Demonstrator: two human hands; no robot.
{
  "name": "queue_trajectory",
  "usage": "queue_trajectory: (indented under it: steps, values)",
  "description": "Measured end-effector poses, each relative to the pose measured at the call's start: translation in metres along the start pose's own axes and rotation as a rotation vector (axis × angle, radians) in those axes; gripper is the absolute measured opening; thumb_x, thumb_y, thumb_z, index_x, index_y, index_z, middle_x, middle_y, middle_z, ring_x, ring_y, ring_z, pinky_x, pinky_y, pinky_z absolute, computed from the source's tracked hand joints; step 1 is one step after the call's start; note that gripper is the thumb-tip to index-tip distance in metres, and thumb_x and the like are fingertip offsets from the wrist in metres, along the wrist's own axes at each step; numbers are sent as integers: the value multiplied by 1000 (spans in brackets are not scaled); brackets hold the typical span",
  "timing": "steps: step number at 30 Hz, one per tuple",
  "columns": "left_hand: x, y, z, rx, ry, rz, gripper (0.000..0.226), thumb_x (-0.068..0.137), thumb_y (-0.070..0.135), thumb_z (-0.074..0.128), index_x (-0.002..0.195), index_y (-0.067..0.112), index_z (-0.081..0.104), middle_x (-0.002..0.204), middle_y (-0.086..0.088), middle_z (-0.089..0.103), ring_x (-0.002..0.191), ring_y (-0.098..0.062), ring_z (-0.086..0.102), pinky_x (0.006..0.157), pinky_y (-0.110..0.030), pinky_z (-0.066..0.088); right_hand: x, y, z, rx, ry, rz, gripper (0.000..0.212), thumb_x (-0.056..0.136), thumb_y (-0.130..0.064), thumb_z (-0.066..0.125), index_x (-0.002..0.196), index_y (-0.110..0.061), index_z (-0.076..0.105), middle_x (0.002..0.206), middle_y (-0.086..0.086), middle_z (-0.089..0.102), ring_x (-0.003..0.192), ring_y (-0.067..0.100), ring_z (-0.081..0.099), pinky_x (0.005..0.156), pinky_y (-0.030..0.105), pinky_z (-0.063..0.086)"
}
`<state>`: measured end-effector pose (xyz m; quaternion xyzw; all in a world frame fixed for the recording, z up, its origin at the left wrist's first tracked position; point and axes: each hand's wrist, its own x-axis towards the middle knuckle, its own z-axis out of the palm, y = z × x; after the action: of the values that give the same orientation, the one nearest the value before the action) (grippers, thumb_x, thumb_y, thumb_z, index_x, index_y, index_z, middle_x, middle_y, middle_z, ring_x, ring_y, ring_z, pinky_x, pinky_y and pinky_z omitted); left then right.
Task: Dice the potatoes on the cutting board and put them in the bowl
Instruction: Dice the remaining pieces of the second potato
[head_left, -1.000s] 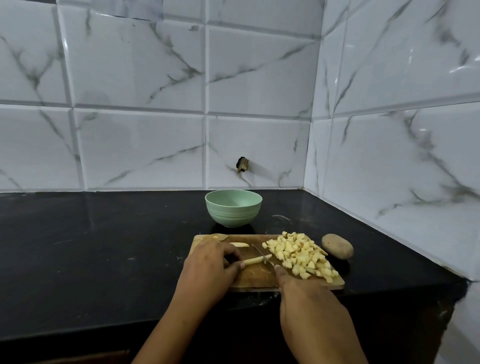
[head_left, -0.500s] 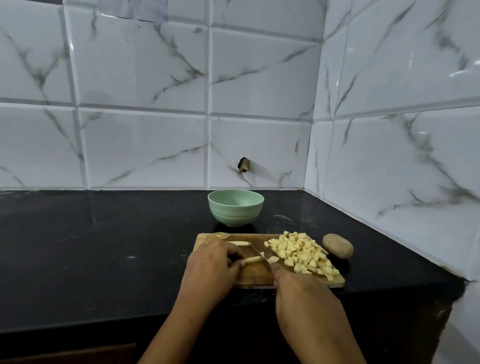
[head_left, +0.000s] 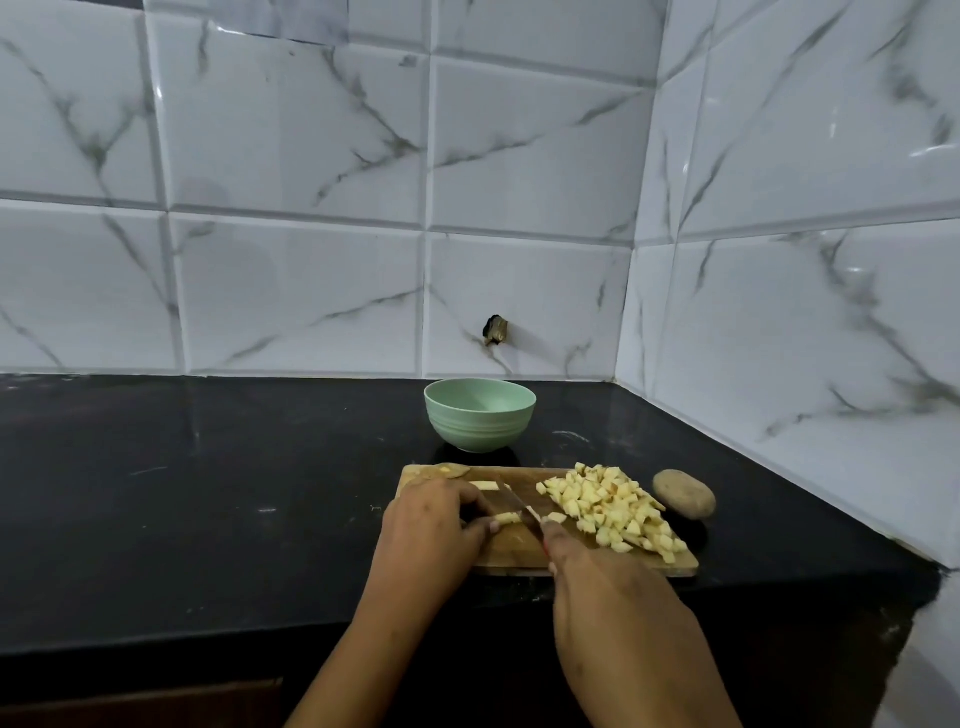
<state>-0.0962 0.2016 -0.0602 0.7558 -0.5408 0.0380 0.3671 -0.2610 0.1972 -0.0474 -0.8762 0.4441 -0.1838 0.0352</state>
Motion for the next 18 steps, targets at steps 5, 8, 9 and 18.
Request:
queue_trajectory:
  steps: [5,8,9,18]
  values:
    - [-1,0,-1,-54,3,-4,4,83,34,70,85,34,73,77,22,62,75,3,53,66,-11,37,7,-7,6,-33,-75,-1,63,100,-14,38,152,-32,10,121,-1,57,106,16,56,72,26,41]
    - [-2,0,-1,-73,4,-4,6,83,32,70,87,36,74,72,26,57,71,8,51,60,-6,34,9,-3,7,-6,-1,-25,56,101,-16,38,152,-32,19,117,-3,60,102,15,59,70,25,41]
    - [-3,0,-2,-75,5,-8,8,83,32,70,88,36,74,70,27,55,70,8,51,59,-5,34,8,-3,5,1,15,-29,56,101,-17,37,151,-33,19,117,-4,60,102,15,59,70,25,41]
    - [-3,-1,-2,-101,30,-56,12,81,26,72,73,35,69,74,19,65,72,7,57,59,-5,37,3,-10,1,-32,-117,-22,60,101,-17,38,152,-35,11,121,0,57,107,16,56,72,26,38]
